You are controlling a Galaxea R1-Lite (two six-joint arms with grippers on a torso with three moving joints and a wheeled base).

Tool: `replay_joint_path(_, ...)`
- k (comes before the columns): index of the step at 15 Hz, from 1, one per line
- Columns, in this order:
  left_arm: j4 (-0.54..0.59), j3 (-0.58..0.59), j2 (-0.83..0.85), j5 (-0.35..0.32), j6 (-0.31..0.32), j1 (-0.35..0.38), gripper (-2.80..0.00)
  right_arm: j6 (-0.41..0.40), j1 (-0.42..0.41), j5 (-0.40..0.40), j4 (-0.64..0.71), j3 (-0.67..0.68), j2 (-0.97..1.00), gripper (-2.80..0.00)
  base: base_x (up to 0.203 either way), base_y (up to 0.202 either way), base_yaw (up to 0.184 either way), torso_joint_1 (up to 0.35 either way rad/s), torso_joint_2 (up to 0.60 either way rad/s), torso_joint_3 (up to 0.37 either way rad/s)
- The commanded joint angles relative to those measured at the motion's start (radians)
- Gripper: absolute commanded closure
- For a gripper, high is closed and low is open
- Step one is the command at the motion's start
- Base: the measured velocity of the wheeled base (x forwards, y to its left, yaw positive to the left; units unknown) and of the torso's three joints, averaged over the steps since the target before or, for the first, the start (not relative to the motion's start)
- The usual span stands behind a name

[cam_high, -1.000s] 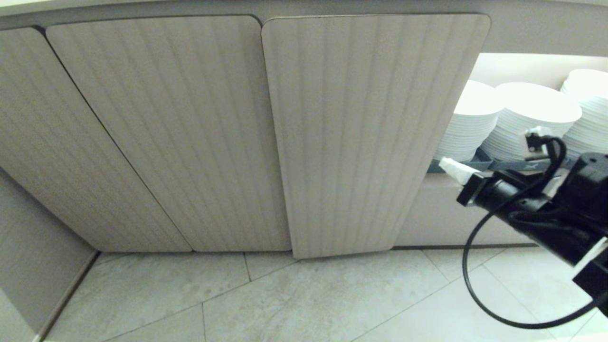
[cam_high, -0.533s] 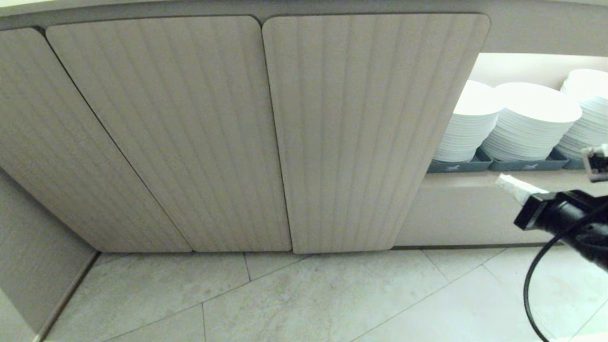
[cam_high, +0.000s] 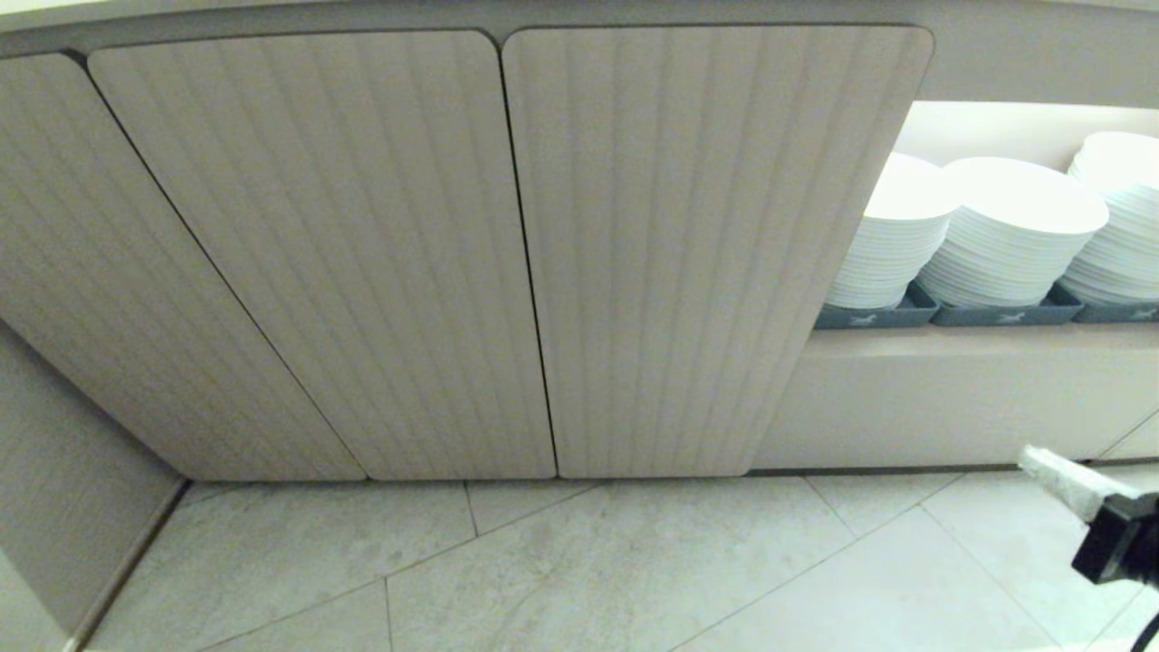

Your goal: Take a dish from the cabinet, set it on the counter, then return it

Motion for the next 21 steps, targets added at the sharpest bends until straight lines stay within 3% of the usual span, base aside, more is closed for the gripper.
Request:
replay_joint_path(1,0.0,0.0,0.0,0.0,-0.001,0.0,0.0,0.0,-0.003,0.003,0.069,0.044,-0.16,0.0,0.0,0.0,0.0,0.0,0.0,0.0)
replay_joint_path(6,0.0,0.0,0.0,0.0,-0.001,0.001,0.0,-0.002,-0.004,0.018,0.394,0.07,-0.489,0.0,0.0,0.0,0.0,0.0,0.0,0.0)
replay_joint_path(13,0.0,0.0,0.0,0.0,-0.001,0.0,0.0,-0.004,-0.026,0.015,0.712,0.098,-0.875,0.0,0.0,0.0,0.0,0.0,0.0,0.0)
replay_joint_path(21,0.0,0.0,0.0,0.002,-0.001,0.0,0.0,-0.018,-0.011,-0.17,0.852,0.098,-1.092,0.0,0.0,0.0,0.0,0.0,0.0,0.0)
